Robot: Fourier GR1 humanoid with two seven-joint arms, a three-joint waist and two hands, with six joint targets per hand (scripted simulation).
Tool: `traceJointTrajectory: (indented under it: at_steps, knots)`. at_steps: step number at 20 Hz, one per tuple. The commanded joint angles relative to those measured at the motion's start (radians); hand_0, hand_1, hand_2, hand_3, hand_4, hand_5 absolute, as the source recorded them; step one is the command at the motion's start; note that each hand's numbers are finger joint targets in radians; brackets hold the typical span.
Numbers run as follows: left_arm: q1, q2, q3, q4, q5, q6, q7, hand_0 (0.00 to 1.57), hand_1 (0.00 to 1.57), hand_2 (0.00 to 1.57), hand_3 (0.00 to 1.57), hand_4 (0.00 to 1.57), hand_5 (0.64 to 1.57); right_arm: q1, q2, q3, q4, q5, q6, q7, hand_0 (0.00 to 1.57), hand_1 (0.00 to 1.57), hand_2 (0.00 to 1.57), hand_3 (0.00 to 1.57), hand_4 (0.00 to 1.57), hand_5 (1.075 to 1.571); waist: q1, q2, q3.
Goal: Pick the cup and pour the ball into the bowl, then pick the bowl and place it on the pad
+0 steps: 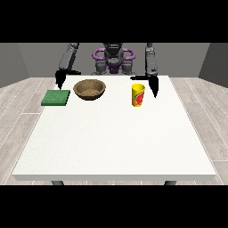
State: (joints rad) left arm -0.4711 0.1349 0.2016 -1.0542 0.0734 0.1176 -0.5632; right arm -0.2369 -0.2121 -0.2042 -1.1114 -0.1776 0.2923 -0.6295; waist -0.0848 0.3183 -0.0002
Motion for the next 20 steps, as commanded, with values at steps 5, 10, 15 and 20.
traceJointTrajectory:
  at_steps: [5,10,15,20]
  knots:
    - [-0.102,0.015,0.052,0.181,0.016,0.009,-0.131,0.0,0.0,0.0,0.0,0.0,1.396,-0.067,-0.038,-0.029,0.122,0.002,0.05,-0.098,0.0,0.0,0.0,0.0,0.0,1.547,-0.021,0.082,0.0003]
    - [-0.153,0.038,0.083,0.301,0.03,-0.012,-0.21,0.0,0.0,0.0,0.0,0.0,1.391,-0.092,-0.051,-0.031,0.119,0.007,0.054,-0.117,0.0,0.0,0.0,0.0,0.0,1.548,-0.043,0.108,-0.0002]
    - [-0.213,0.066,0.146,0.353,0.052,0.037,-0.291,0.0,0.0,0.0,0.0,0.0,1.458,-0.086,-0.106,-0.039,0.087,-0.009,0.117,-0.152,0.0,0.0,0.0,0.0,0.0,1.541,-0.103,0.205,-0.0008]
    - [-0.187,0.028,0.122,0.278,-0.027,0.24,-0.284,1.37,1.37,1.57,1.57,1.16,1.533,-0.171,-0.149,-0.065,0.092,-0.03,0.108,-0.127,0.0,0.0,0.0,0.0,0.14,1.548,-0.147,0.25,0.0006]
